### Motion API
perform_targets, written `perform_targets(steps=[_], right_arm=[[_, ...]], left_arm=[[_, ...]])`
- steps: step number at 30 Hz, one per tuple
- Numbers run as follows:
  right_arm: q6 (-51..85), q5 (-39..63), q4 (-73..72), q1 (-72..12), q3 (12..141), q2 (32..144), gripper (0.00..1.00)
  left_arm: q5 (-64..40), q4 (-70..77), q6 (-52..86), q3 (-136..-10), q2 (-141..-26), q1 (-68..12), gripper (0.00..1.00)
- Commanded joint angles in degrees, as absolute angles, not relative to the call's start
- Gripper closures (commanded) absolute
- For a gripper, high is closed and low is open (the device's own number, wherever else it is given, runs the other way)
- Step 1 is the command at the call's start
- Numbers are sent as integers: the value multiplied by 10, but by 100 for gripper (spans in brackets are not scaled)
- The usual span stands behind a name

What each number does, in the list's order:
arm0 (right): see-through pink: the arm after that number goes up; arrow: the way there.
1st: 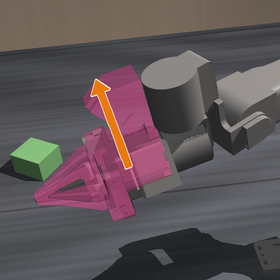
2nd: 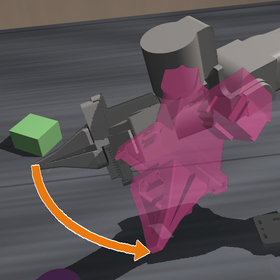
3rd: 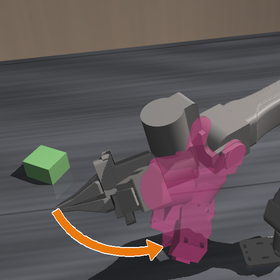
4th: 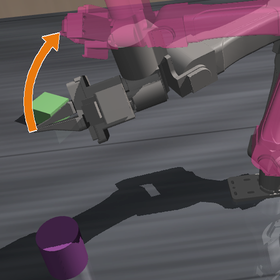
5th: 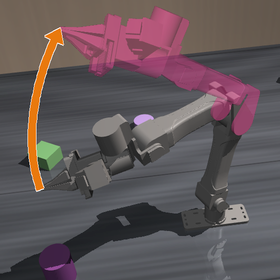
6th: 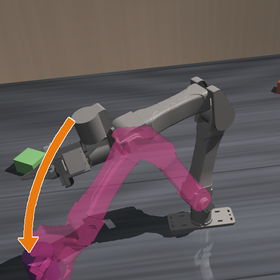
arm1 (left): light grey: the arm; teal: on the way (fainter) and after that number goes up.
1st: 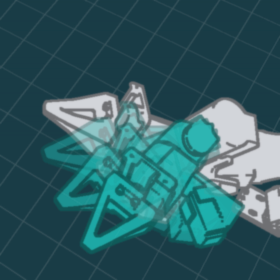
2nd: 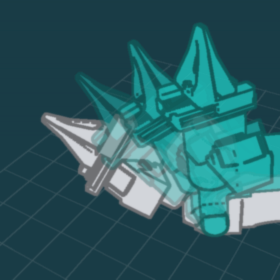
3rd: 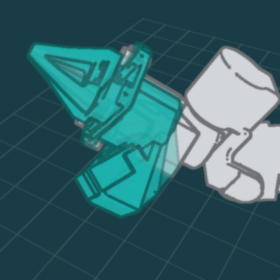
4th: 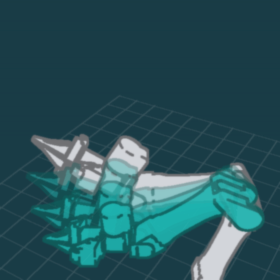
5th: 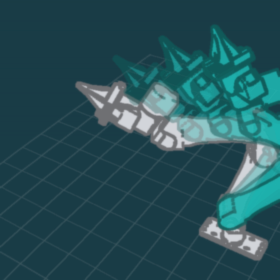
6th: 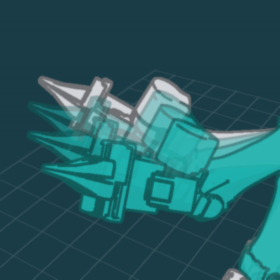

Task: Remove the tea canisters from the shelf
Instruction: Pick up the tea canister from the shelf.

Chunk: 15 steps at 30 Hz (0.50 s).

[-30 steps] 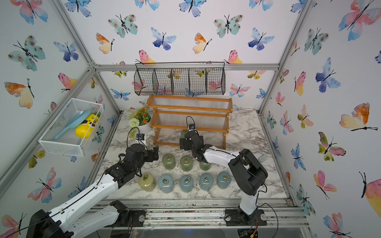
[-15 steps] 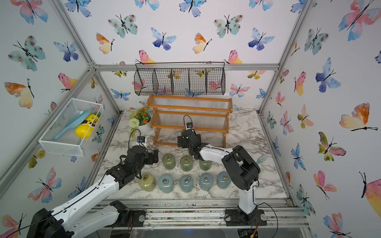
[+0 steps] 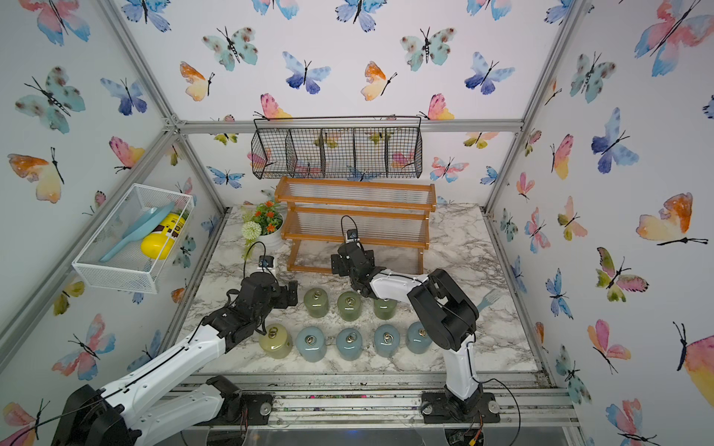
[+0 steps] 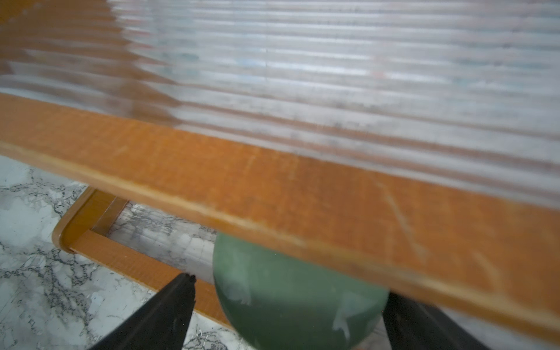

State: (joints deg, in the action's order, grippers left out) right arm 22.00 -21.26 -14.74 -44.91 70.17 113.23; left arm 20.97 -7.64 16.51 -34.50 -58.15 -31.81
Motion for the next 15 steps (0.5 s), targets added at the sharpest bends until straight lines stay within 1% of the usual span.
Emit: perform_targets(steps=[1,15], right_arm=[[212,-218,-166,-443,717,1140,0],[200,-187,-176,-427,726,1163,0]], left_arm=[[194,-84,173,-352,-583,-315,2],[190,-92,174,-357,-586,-315,2]])
